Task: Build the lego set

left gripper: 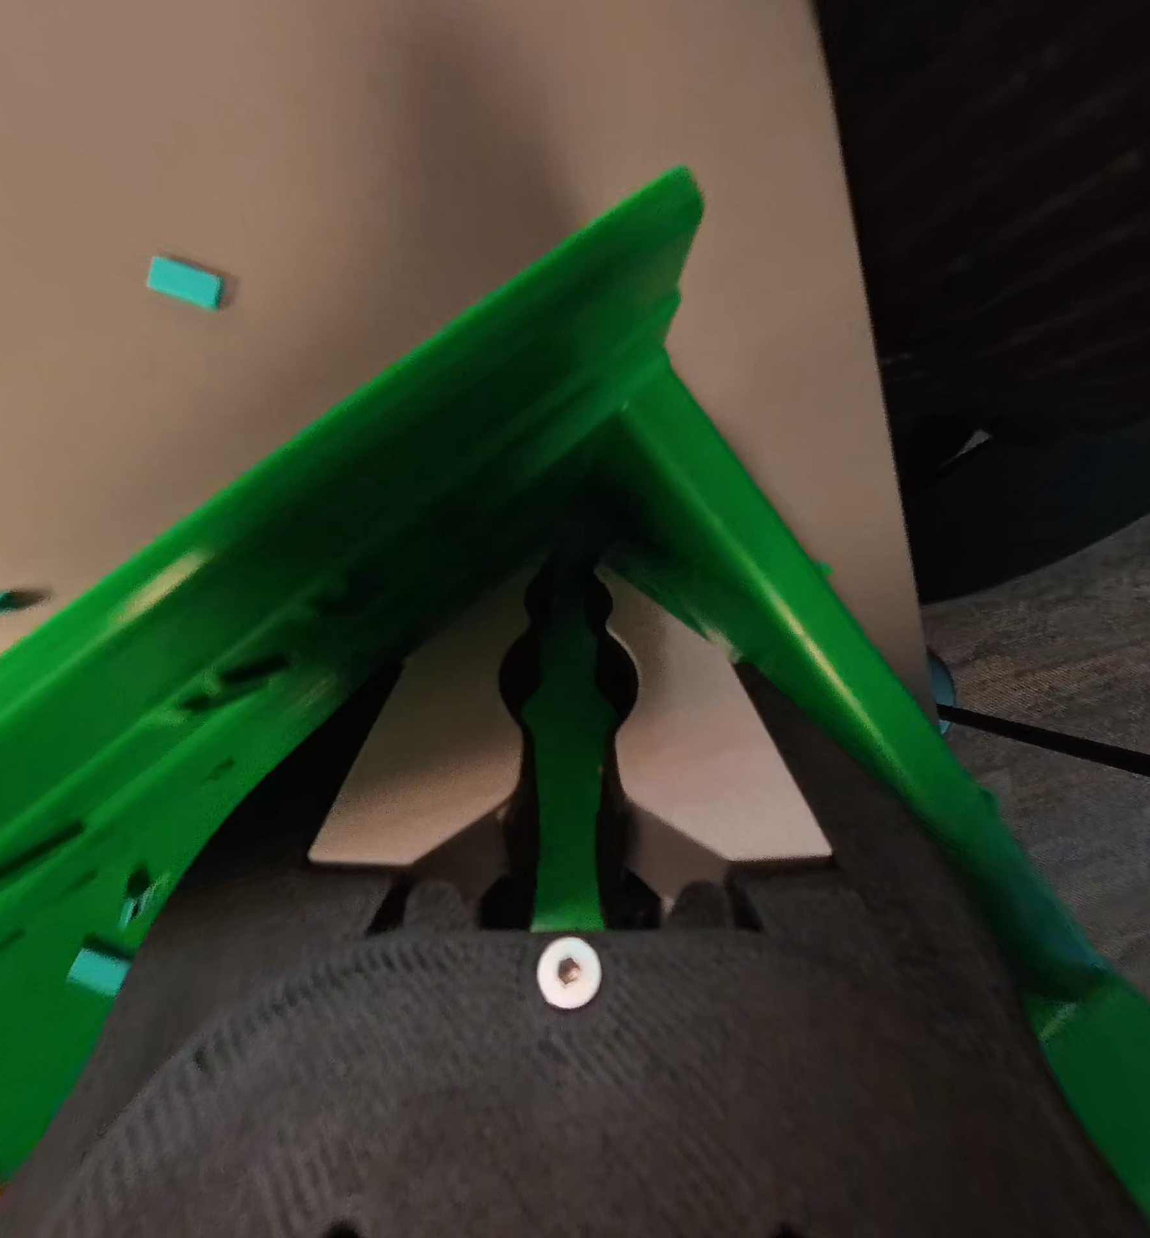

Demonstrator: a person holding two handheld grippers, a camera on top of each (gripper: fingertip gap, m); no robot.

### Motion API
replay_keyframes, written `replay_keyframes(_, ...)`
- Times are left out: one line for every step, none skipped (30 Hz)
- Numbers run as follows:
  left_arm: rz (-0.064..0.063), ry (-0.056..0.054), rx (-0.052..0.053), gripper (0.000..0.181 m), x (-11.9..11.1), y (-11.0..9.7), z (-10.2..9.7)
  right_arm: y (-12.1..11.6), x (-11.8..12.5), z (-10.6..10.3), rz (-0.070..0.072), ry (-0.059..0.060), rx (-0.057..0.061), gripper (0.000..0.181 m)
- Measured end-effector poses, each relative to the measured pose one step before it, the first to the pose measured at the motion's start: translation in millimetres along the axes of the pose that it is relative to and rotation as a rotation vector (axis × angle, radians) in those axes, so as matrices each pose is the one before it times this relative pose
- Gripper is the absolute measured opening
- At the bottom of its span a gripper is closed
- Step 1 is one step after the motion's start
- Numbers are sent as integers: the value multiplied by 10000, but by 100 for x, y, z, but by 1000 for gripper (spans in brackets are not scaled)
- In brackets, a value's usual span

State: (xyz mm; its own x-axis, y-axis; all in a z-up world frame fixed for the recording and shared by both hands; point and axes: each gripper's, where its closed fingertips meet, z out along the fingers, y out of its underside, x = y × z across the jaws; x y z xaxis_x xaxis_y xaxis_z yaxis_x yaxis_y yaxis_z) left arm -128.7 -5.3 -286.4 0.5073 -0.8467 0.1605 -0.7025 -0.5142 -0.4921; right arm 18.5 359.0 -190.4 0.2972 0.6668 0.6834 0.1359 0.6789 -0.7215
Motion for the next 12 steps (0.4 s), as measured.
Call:
replay_keyframes(-92,-350,-108,8,-396,379,-455,-80,19,-34,43,-6,49,19)
replay_keyframes(-150,-391,-22,8,-418,247,-578,-91,4,-32,34,-11,57,19)
replay_keyframes(-195,-427,47,8,-453,99,-695,-127,-10,-30,34,-17,67,19)
replay_keyframes(-193,-459,59,9,-471,3,-778,-136,-32,-48,36,-27,75,18)
replay_keyframes(-154,-526,31,8,-532,-44,-845,-155,-56,-27,35,-34,82,18)
replay_keyframes(-113,-646,6,8,-679,-130,-900,-181,-84,-36,40,-44,91,18)
replay_keyframes(-60,-637,27,8,-660,-289,-930,-208,-127,-19,46,-64,104,18)
replay_keyframes(-82,-667,86,8,-685,-515,-953,-212,-142,-15,43,-71,112,18)
replay_keyframes(-218,-730,45,8,-811,-626,-963,-122,-117,12,21,-71,79,18)
replay_keyframes(-267,-616,-28,8,-692,-668,-914,-23,-201,18,-11,-118,28,18)
replay_keyframes(-170,-574,95,8,-602,-938,-867,-32,-317,7,-23,-187,25,18)
replay_keyframes(-77,-540,244,8,-477,-1238,-798,-125,-390,-5,-30,-213,68,18)
